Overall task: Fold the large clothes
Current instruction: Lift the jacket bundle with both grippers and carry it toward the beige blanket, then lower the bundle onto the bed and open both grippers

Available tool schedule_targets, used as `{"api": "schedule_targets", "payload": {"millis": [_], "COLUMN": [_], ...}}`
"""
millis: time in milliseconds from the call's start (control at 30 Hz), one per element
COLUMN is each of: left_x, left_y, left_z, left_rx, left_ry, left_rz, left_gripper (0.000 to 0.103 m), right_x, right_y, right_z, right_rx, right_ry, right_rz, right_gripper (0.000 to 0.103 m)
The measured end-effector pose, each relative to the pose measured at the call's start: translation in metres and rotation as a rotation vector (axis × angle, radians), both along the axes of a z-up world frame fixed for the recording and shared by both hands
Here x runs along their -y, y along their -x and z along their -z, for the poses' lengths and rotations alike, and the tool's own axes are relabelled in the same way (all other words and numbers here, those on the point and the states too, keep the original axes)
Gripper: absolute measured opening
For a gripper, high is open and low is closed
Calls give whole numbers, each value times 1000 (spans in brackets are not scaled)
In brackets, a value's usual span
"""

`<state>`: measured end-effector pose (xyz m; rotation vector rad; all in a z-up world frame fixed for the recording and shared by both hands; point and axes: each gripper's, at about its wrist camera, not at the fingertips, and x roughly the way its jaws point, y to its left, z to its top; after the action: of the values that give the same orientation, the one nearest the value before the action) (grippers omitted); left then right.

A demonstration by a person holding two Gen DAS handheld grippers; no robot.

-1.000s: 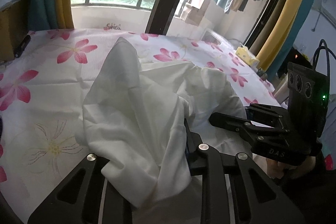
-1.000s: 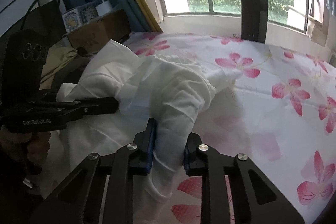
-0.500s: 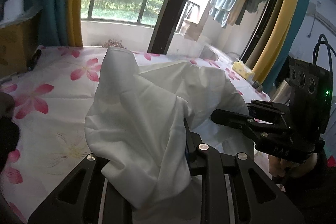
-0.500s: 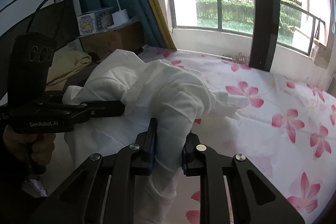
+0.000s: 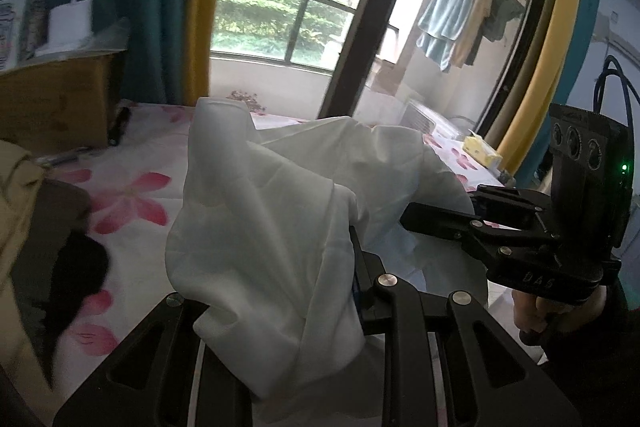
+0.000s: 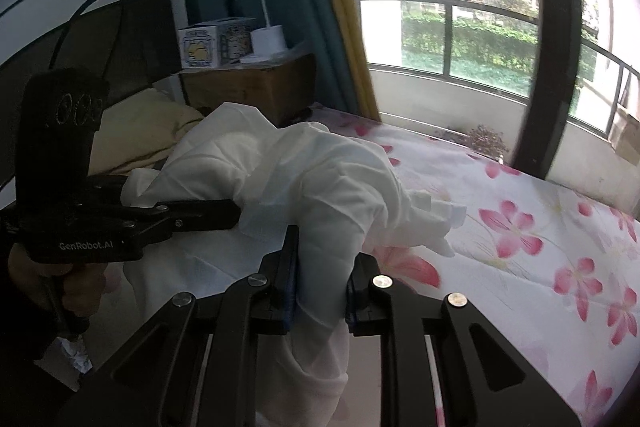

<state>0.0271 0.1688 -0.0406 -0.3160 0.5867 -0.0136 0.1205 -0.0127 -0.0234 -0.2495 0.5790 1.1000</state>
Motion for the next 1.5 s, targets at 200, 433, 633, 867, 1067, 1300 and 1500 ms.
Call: {"api": "schedule_targets", "payload": {"millis": [200, 433, 633, 867, 1067, 1300, 1500], "left_x": [-24, -48, -65, -80, -95, -104, -103], "left_y": [15, 27, 30, 17, 0, 0, 11], "left_z": [-7, -10, -7, 8, 34, 35, 15], "left_rx": [2, -10, -21, -61, -157, -188, -166], "left_ry": [-16, -39, -46, -34, -1, 9, -52], "left_rz": [-50, -88, -100, -103, -121, -138, -189], "left_gripper": [25, 25, 25, 25, 41, 53, 53], "right_x": [-29, -62, -82, -95, -103, -105, -100], "right_y": [7, 15, 17, 10, -3, -19, -30], "right_z": [-4, -4, -2, 9, 32, 51, 62], "right_rx": [7, 3, -8, -33, -79, -141, -190], "right_ry": [-14, -27, -30, -13, 30, 56, 68], "right_rz": [-52, -100, -118, -110, -73, -4, 46], "right_gripper": [18, 18, 18, 18, 18, 25, 27]}}
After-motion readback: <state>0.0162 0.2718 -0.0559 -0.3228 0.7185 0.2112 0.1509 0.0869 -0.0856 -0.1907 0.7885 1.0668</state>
